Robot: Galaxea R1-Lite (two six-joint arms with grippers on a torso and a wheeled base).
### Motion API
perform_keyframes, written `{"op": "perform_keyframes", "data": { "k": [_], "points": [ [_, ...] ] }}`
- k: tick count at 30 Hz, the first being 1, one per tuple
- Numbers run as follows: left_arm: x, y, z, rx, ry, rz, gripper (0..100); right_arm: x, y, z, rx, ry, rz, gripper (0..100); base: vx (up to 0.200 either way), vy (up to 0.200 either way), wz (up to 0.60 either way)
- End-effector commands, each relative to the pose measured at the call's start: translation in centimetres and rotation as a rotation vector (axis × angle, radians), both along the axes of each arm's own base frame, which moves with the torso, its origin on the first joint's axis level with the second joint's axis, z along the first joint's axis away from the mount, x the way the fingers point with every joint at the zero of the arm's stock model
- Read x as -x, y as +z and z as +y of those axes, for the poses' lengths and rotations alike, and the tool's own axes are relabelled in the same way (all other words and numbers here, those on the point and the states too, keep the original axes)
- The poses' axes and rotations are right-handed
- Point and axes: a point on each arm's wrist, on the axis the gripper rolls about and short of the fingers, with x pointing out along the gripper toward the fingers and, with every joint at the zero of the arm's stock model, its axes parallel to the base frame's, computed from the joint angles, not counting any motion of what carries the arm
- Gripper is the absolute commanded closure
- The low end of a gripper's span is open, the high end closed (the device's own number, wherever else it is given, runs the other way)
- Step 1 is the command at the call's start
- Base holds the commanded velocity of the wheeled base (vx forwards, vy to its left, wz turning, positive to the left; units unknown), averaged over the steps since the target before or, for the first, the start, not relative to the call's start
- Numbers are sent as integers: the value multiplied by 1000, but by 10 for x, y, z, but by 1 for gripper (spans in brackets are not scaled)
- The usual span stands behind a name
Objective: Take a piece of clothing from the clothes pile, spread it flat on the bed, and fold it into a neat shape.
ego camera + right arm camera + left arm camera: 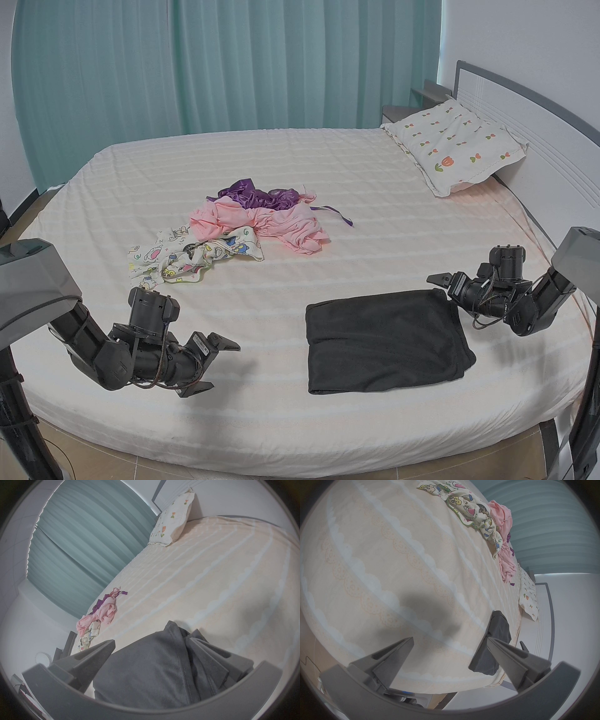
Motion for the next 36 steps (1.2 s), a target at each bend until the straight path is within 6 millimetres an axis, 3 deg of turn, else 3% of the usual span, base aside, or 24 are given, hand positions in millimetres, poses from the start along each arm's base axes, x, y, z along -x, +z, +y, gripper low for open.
{"op": "perform_keyframes", "data": {
  "k": [1,9,10,28,36],
  "points": [
    [0,-1,0,-1,0,1,0,-16,-31,3,-11,0,49,0,0,0,0],
    [0,-1,-1,-1,-4,1,0,-27,-32,-1,-24,-13,26,0,0,0,0],
    [0,-1,-1,-1,-4,1,0,-27,-32,-1,-24,-13,26,100,0,0,0],
    [1,-1,-1,-2,-3,2,0,-44,-25,-26,-128,-130,2,100,0,0,0],
    [1,-1,-1,-2,-3,2,0,-45,-32,-25,-127,-133,19,100,0,0,0]
  ]
}}
